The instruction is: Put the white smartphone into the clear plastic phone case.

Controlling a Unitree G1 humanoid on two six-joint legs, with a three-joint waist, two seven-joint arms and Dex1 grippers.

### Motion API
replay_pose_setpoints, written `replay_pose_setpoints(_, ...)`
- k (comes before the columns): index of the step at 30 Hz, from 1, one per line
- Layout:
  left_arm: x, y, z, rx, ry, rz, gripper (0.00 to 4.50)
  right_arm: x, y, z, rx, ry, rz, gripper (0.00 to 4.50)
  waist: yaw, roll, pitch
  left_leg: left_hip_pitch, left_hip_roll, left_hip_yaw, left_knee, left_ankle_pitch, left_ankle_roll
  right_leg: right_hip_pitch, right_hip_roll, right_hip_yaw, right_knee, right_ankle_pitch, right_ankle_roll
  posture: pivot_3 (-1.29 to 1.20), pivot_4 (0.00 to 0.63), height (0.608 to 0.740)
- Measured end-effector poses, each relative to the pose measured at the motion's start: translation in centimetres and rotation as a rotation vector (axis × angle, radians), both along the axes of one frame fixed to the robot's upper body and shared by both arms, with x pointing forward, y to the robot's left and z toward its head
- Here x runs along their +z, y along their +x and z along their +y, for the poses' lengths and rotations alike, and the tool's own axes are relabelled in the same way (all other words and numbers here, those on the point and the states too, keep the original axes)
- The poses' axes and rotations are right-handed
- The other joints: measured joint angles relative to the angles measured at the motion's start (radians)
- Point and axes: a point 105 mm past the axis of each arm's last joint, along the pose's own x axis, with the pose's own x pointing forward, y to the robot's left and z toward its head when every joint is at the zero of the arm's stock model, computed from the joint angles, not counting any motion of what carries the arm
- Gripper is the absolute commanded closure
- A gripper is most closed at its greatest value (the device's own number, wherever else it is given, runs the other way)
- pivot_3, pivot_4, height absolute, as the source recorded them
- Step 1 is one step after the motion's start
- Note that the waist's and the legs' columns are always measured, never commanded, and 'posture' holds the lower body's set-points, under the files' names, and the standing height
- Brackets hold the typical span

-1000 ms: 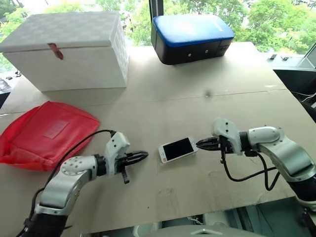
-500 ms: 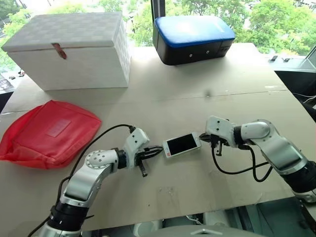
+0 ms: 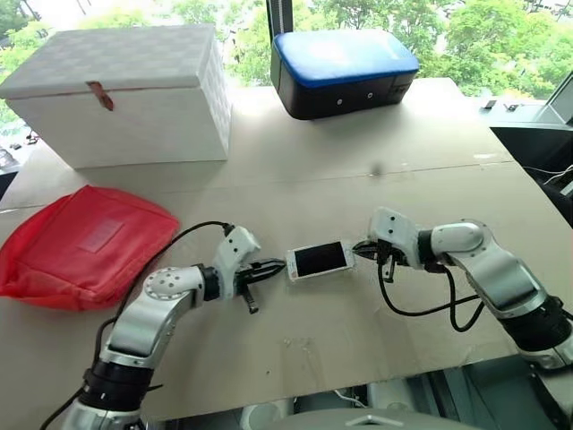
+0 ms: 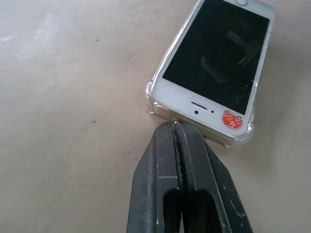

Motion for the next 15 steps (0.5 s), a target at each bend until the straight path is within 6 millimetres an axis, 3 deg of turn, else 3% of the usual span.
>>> replay_pose_setpoints(5, 3.0, 0.7, -2.4, -0.081, -0.117, -0.033, 4.43, 1.2, -0.1, 0.5, 0.010, 0.028, 0.000, 4.50, 0.013, -0.001, 0.000, -0.004, -0.003, 0.000, 0.001, 0.000, 0.001, -0.001, -0.003, -0.001, -0.001, 0.000, 0.000, 0.00, 0.150, 0.734)
replay_pose_setpoints(10, 0.9, 0.1, -6.0, -0.147, -0.098, 0.011, 4.43, 0.1, 0.3, 1.2, -0.010, 0.054, 0.058, 4.50, 0.005, -0.002, 0.001, -0.004, -0.003, 0.003, 0.000, -0.001, 0.001, -0.003, -0.001, 0.001, -0.002, 0.000, 0.001, 0.00, 0.150, 0.734)
replay_pose_setpoints(15, -0.1, -0.1, -6.3, -0.163, -0.047, 0.001, 4.43, -1.9, 0.9, 0.8, -0.032, -0.020, 0.114, 4.50, 0.006, -0.001, 0.001, -0.003, -0.001, 0.002, 0.000, 0.000, 0.001, -0.003, 0.001, 0.001, 0.000, 0.000, 0.000, 0.00, 0.150, 0.734)
